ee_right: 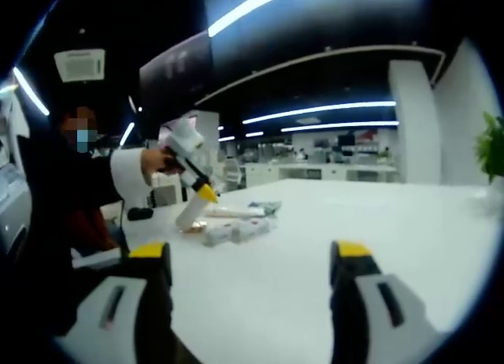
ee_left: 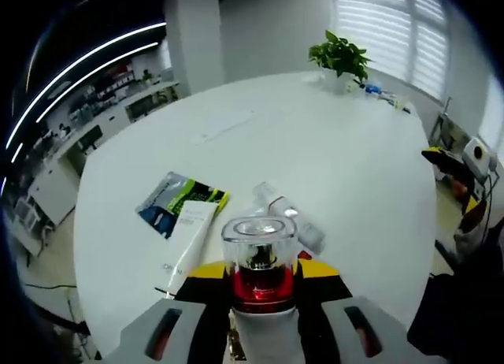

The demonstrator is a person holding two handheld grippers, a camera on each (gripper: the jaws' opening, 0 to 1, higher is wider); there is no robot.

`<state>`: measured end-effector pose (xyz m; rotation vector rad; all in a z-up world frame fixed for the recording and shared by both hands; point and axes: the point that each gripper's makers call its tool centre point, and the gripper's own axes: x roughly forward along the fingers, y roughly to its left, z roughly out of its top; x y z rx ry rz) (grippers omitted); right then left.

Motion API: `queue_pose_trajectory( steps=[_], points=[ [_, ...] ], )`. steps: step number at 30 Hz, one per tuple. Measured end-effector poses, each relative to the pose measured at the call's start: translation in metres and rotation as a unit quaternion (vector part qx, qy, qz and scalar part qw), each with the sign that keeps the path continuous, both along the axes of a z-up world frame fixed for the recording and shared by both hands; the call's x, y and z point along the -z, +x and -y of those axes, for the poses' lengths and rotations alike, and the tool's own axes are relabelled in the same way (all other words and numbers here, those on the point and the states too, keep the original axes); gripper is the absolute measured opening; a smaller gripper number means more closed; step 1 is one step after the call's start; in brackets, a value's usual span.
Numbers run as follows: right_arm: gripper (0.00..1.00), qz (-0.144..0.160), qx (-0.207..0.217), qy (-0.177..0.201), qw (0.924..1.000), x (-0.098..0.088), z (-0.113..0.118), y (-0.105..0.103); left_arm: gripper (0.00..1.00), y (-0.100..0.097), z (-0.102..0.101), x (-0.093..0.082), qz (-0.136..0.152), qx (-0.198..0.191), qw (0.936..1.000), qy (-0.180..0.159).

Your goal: Arrange the skincare products in the storage area until every visible bottle or jar stands upright without overlapping.

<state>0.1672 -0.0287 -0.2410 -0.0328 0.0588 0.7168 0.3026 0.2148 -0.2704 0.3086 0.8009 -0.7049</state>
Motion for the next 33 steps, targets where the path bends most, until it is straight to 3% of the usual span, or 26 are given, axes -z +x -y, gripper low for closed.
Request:
queue_pose_trajectory(
  steps=[9,22,30,33],
  points=[
    [0.82,-0.004,-0.005,0.004,1.0,0.002,-0.005,0.001,0.3,-0.02,-0.006,-0.01,0.008,0.01,0.9999,0.008],
    [0.81,-0.013,-0.004,0.007,0.9999,0.007,-0.004,0.0,0.29,-0.036,-0.014,-0.021,0.019,0.011,0.9997,-0.005],
    [0.82,-0.019,0.0,0.009,0.9998,0.011,-0.003,0.001,0.29,-0.046,-0.003,-0.027,0.017,0.019,0.9993,-0.026],
    [0.82,-0.019,0.003,0.01,0.9998,0.011,-0.001,0.001,0.29,-0.047,0.002,-0.034,0.034,0.021,0.9987,-0.031]
  ],
)
